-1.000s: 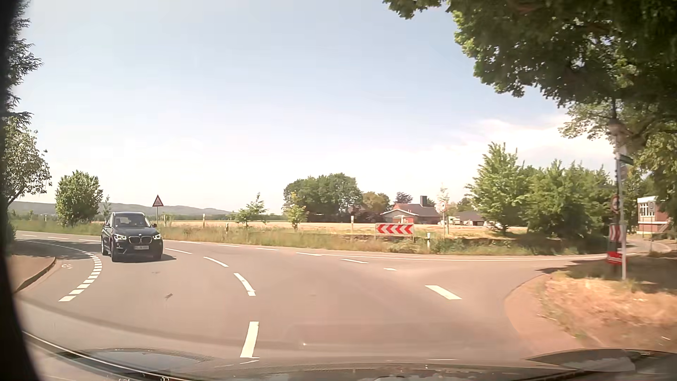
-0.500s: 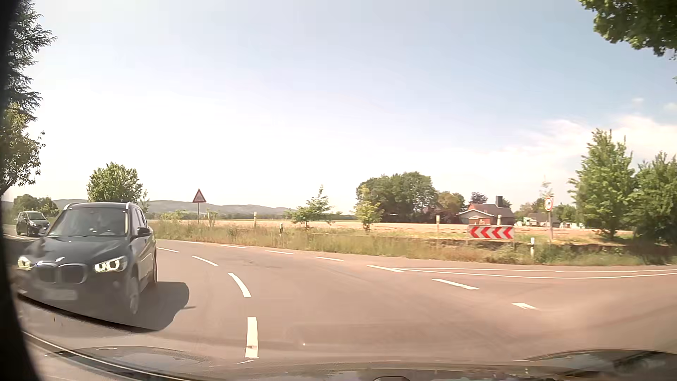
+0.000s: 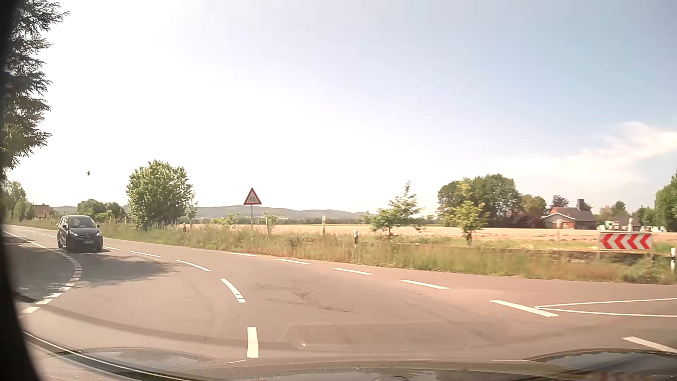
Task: Follow the waypoints while adhering to traffic rules and regulations
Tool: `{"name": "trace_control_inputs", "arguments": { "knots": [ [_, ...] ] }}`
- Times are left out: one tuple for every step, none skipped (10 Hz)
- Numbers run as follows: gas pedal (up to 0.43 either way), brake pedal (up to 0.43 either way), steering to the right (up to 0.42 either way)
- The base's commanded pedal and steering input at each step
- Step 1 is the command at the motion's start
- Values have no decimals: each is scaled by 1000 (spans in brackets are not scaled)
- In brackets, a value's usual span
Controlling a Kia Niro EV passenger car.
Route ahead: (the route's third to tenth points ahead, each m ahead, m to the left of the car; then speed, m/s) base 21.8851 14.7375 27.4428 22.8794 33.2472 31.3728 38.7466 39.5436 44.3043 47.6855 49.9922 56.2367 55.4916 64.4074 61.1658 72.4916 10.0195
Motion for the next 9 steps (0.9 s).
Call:
{"name": "trace_control_inputs", "arguments": {
  "knots": [
    [157,0,-180],
    [157,0,-184],
    [157,0,-189],
    [169,0,-194],
    [177,0,-199],
    [177,0,-207],
    [189,0,-212],
    [189,0,-216],
    [209,0,-217]
  ]
}}
